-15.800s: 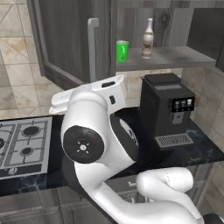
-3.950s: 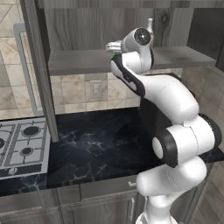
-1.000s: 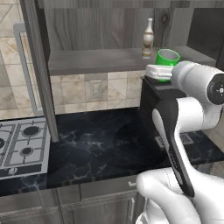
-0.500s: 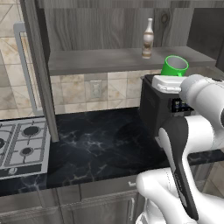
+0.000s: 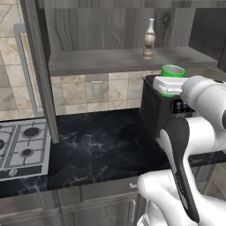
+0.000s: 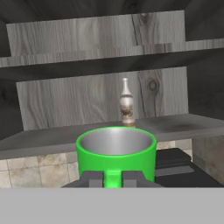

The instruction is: Open the cabinet directly in front. Then move the liquor and the mug to the dining counter with the jar on it.

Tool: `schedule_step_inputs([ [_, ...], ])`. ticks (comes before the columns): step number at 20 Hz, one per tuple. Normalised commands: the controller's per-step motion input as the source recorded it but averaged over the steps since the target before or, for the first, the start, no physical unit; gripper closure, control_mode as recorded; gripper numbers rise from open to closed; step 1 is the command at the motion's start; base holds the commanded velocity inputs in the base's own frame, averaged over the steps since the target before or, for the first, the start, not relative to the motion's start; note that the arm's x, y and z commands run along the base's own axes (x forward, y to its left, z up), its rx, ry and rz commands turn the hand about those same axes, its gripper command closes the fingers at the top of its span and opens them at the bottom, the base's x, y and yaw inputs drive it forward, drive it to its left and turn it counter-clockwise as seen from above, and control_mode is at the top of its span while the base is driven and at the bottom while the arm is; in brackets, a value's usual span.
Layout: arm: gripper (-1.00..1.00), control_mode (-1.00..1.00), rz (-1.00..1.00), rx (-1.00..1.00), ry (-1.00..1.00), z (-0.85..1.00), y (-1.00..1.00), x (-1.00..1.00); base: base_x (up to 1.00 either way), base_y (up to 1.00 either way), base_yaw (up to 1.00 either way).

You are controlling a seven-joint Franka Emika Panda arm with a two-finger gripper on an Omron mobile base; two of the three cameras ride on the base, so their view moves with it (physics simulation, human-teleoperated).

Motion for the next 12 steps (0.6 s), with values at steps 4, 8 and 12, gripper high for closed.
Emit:
schedule_step_inputs([
  [4, 1.00, -1.00, 0.00, 0.00, 0.00, 0.00, 0.00, -0.03, 0.00, 0.00, 0.00],
  [8, 1.00, 1.00, 0.00, 0.00, 0.00, 0.00, 0.00, -0.18, -0.11, 0.00, 0.00],
  [12, 1.00, 1.00, 0.00, 0.00, 0.00, 0.00, 0.00, 0.00, -0.68, 0.00, 0.10],
])
